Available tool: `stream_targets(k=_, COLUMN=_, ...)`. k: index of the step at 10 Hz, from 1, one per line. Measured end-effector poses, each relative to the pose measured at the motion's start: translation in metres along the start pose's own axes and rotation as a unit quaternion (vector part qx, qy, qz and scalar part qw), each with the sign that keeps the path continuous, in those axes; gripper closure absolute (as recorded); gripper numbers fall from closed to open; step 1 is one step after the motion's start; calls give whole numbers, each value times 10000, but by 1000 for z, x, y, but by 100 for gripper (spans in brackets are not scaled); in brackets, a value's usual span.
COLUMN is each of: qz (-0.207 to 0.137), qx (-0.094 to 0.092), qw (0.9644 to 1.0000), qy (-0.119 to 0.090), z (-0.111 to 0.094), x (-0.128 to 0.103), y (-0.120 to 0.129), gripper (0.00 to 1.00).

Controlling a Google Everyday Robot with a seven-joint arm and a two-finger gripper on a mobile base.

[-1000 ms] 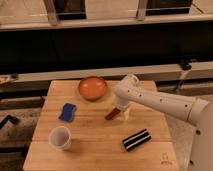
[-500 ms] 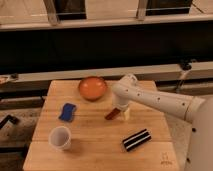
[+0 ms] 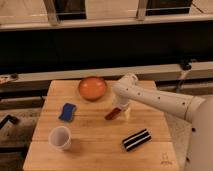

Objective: Place the pepper in the ceramic bowl

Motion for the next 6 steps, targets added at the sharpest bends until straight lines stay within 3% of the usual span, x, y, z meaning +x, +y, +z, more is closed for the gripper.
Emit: stream_targets(k=6, qz=-46, qx=-86, qw=10000, qy=-15, z=1, x=0, y=-1, gripper=20)
